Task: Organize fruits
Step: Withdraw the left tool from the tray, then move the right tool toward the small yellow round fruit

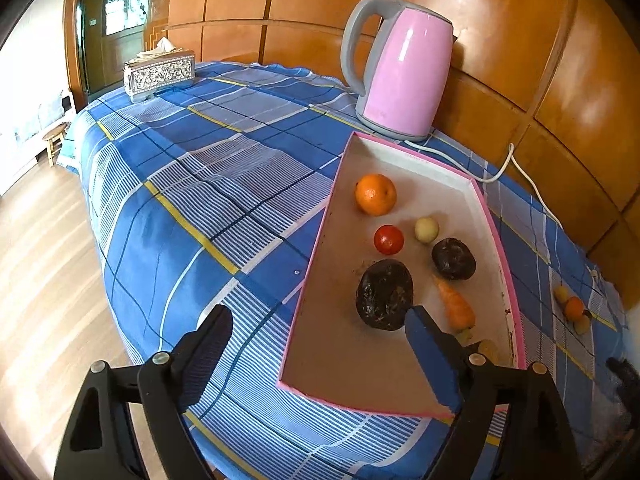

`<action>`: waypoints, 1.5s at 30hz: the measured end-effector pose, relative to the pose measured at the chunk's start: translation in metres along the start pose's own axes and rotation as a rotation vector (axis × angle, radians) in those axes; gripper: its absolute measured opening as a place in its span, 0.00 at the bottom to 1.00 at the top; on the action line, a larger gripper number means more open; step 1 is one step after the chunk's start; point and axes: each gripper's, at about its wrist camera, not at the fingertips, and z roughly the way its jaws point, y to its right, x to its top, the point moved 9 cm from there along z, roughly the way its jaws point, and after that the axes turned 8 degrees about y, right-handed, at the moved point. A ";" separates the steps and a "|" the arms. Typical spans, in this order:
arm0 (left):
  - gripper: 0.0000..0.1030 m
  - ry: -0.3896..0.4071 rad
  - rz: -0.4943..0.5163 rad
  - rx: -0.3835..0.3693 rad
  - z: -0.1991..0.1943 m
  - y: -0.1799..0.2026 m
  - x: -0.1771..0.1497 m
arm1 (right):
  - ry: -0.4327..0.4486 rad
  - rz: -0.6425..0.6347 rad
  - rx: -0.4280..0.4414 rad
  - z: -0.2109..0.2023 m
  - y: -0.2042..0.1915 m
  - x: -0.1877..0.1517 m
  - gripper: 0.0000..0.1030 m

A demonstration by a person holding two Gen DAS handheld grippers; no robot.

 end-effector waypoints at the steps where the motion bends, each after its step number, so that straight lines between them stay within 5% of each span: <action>1: 0.86 -0.001 -0.001 -0.001 0.000 0.000 0.000 | 0.004 -0.013 0.019 -0.003 -0.008 0.002 0.82; 14: 0.88 -0.010 -0.005 -0.002 0.000 0.001 -0.003 | 0.017 -0.244 0.295 -0.028 -0.130 0.012 0.77; 25: 0.89 -0.017 -0.014 0.007 0.001 -0.005 -0.005 | -0.017 -0.425 0.427 -0.029 -0.190 0.009 0.67; 33: 0.89 -0.027 -0.031 0.022 0.002 -0.012 -0.008 | -0.062 -0.607 0.475 -0.016 -0.226 0.006 0.53; 45: 0.89 -0.035 -0.038 0.031 0.004 -0.018 -0.009 | -0.193 -0.928 0.440 0.023 -0.251 -0.017 0.48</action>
